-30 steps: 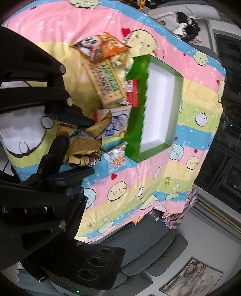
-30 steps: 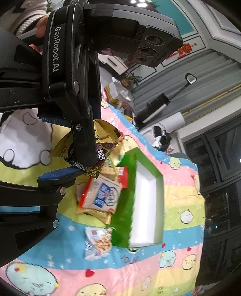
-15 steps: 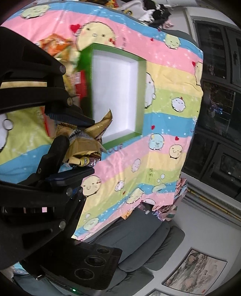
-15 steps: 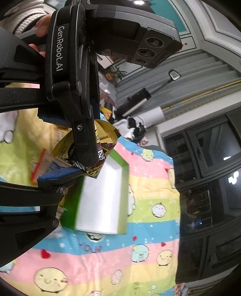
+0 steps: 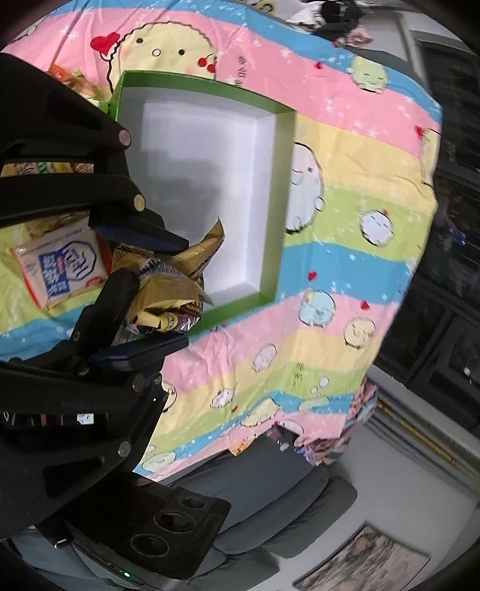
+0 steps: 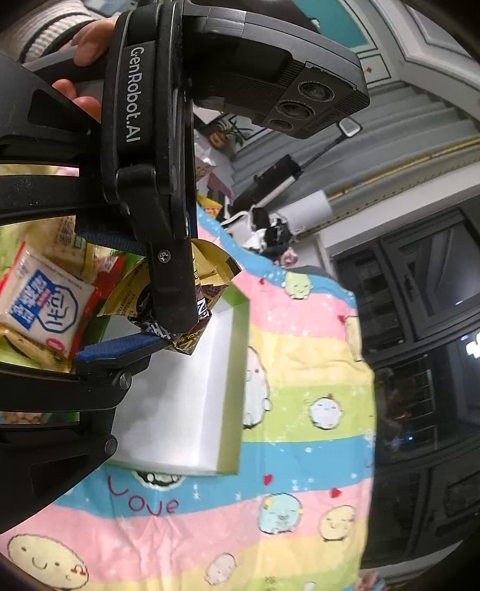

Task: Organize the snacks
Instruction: 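Lift the candy bag with the right gripper and drop it into the green box, then grasp the white-and-blue biscuit bag with the right gripper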

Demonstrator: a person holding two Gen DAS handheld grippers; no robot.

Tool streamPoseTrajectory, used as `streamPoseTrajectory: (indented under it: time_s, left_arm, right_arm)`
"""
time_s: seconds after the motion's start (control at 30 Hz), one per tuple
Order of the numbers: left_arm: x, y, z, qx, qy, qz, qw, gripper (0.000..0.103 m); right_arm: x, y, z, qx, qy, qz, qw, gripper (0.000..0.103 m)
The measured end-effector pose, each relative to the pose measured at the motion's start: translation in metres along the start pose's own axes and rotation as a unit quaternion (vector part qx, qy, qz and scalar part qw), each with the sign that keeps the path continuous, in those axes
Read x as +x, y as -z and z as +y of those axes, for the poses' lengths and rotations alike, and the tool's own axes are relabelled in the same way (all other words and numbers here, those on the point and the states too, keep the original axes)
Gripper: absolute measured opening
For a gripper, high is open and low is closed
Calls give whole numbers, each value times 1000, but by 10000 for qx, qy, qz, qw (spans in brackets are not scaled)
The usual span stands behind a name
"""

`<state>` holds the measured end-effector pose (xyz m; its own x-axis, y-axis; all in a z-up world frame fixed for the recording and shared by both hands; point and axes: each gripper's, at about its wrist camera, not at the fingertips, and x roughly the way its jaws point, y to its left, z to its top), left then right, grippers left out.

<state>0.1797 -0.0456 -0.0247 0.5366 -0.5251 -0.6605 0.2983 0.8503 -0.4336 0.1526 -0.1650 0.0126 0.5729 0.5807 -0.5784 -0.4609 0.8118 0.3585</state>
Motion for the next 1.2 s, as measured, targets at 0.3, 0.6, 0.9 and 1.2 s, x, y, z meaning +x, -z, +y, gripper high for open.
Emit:
streamPoseTrajectory:
  time_s: [0.3, 0.6, 0.9, 1.2]
  left_arm:
    - [34, -5, 28, -505, -221, 238, 9982, 49]
    - [18, 3, 41, -613, -564, 44, 9965, 79]
    - [-12, 28, 45, -676, -545, -59, 9962, 79]
    - [-36, 69, 47, -1025, -266, 16, 9944, 79]
  right_arm:
    - [42, 7, -20, 280, 88, 361, 9989, 44]
    - [26, 15, -36, 528, 337, 265, 9977, 60]
    - [-23, 33, -39, 738, 237, 69, 9970, 60]
    - [-42, 72, -32, 868, 84, 339, 9956, 60]
